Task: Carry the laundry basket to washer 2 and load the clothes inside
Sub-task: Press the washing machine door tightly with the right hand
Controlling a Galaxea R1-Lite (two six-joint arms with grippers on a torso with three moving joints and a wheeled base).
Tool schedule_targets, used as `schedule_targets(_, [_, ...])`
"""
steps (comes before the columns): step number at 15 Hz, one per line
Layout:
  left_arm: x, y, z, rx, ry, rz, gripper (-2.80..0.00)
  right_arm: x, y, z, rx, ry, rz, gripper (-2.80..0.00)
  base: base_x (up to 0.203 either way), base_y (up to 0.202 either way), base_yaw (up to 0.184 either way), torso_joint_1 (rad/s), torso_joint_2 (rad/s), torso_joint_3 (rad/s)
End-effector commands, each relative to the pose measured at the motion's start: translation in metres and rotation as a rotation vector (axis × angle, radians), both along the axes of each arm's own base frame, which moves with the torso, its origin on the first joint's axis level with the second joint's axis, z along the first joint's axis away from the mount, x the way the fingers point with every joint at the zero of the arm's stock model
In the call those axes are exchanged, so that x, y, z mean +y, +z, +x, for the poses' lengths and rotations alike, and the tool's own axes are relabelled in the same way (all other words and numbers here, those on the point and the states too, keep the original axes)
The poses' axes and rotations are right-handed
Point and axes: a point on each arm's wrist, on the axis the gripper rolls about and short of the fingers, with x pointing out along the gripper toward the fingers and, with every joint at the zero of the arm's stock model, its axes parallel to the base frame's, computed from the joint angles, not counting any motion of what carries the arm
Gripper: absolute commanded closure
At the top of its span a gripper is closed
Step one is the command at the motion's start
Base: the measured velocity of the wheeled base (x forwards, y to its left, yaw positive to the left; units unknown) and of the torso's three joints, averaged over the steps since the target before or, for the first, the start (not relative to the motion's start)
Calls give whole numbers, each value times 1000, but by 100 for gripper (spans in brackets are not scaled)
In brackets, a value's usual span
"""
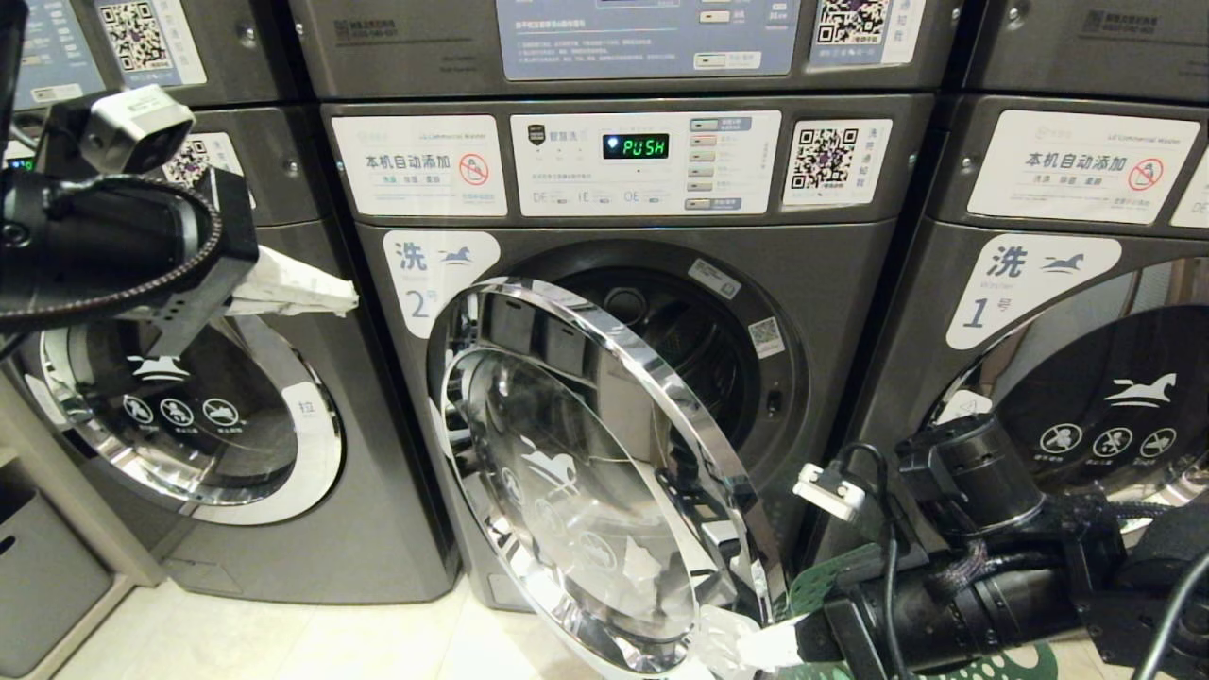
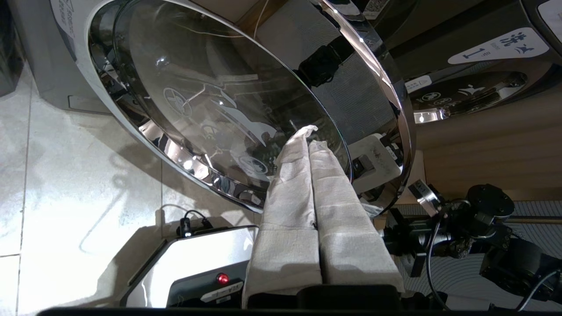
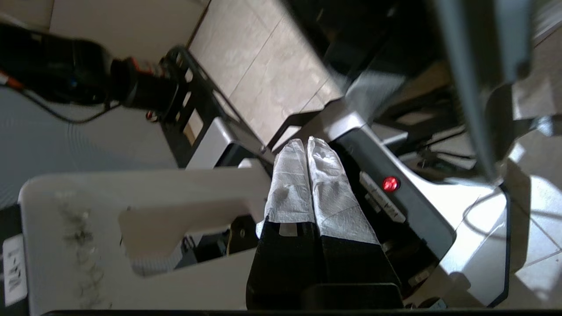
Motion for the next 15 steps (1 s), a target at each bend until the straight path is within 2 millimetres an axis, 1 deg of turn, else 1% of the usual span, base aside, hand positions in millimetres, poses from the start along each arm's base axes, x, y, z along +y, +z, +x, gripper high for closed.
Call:
schedule_targets(1, [0, 0, -1, 3, 0, -3, 0, 4, -3, 4, -16, -48, -20, 0, 0, 0, 0, 0, 0, 0])
schedule_targets(5, [2, 6, -6, -32, 12, -5, 0, 4, -2, 6, -82, -173, -68, 0, 0, 0, 0, 0, 0, 0])
schedule_targets(7, [5, 12, -15, -67, 54, 9, 0, 1, -5, 4, -110, -225, -105, 0, 0, 0, 0, 0, 0, 0])
schedule_targets(9, [10, 20, -31, -112, 95, 18, 0, -1, -10, 4, -117, -271, -151, 0, 0, 0, 0, 0, 0, 0])
schedule_targets(11, [17, 27, -50, -162, 159, 35, 0, -1, -19, 8, -126, -334, -219, 0, 0, 0, 0, 0, 0, 0])
schedule_targets(15, [33, 32, -98, -252, 302, 61, 0, 7, -37, 27, -201, -428, -252, 0, 0, 0, 0, 0, 0, 0])
